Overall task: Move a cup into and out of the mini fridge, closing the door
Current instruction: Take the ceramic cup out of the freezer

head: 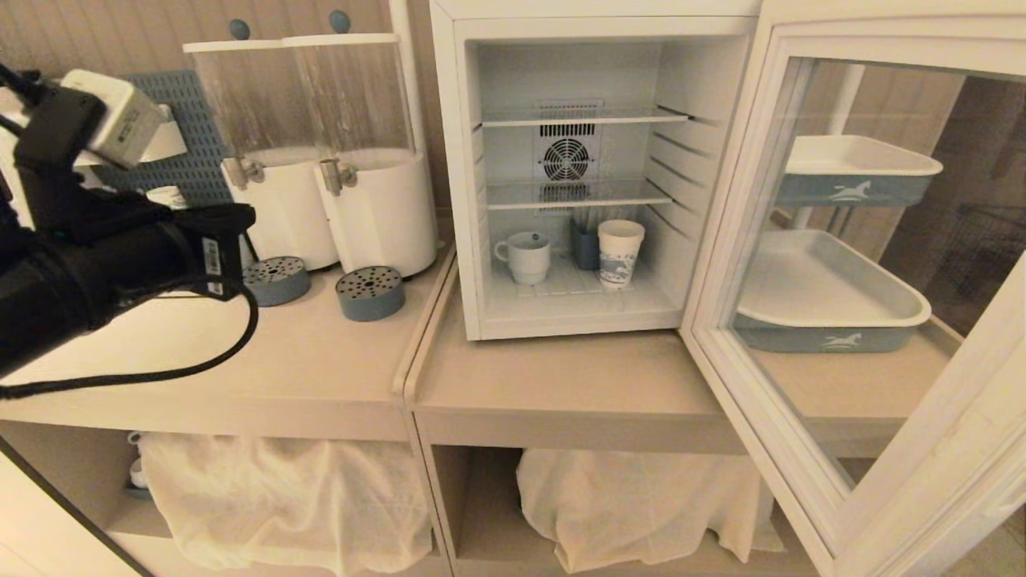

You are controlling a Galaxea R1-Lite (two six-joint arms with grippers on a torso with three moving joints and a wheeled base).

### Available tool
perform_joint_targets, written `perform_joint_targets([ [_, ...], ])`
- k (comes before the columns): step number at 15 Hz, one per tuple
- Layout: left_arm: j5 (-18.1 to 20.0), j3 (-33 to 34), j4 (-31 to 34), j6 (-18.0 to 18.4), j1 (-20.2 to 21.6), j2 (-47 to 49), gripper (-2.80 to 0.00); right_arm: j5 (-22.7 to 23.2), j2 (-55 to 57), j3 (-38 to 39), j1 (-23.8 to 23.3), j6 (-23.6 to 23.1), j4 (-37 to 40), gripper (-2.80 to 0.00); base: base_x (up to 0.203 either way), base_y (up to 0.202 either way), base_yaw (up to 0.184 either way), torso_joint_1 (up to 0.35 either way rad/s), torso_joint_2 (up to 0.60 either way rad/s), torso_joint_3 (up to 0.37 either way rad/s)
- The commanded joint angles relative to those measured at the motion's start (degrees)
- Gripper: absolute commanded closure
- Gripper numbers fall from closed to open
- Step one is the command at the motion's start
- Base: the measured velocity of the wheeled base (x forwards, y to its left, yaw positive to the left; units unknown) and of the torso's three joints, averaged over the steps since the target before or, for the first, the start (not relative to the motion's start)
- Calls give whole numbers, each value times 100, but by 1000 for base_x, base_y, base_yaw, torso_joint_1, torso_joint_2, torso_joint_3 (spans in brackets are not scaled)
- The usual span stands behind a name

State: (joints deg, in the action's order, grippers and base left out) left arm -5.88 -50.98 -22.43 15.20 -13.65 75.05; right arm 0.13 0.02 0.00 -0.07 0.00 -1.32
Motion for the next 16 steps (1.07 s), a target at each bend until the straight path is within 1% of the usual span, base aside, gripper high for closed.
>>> perform_joint_targets([
  [1,-193,204,171,74,75,-575,0,4,6,79,-1,0,-9,0,0,0,0,0,0,0],
  [2,-422,292,404,112,90,-856,0,4,-2,79,-1,0,-7,0,0,0,0,0,0,0],
  [4,-891,401,1066,115,100,-1748,0,4,6,79,-1,0,0,0,0,0,0,0,0,0],
  [5,-1119,437,1532,82,103,-2201,0,4,6,79,-1,0,0,0,0,0,0,0,0,0],
  [6,-1254,446,2059,-18,106,-2727,0,4,6,79,-1,0,-9,0,0,0,0,0,0,0],
  [7,-1353,439,2669,-170,118,-3247,0,4,6,79,-1,0,-8,0,0,0,0,0,0,0],
  [9,-1475,436,4010,-624,233,-4320,0,4,6,79,-1,0,0,0,0,0,0,0,0,0],
  [10,-1503,446,4601,-889,442,-4740,0,4,6,79,-1,0,0,0,0,0,0,0,0,0],
  [11,-1513,459,5103,-1176,828,-5036,0,4,6,79,-1,0,0,0,0,0,0,0,0,0],
  [12,-1495,472,5422,-1417,1190,-5237,0,4,6,79,-1,0,0,0,0,0,0,0,0,0],
  [13,-1453,494,5635,-1599,1328,-5354,0,4,6,79,-1,0,-9,0,0,0,0,0,0,0],
  [14,-1122,556,5670,-1583,1389,-5576,0,4,6,79,-1,0,-6,0,0,0,0,0,0,0],
  [16,-469,822,5701,-1528,1397,-6522,0,4,6,79,-1,0,0,0,0,0,0,0,0,0],
])
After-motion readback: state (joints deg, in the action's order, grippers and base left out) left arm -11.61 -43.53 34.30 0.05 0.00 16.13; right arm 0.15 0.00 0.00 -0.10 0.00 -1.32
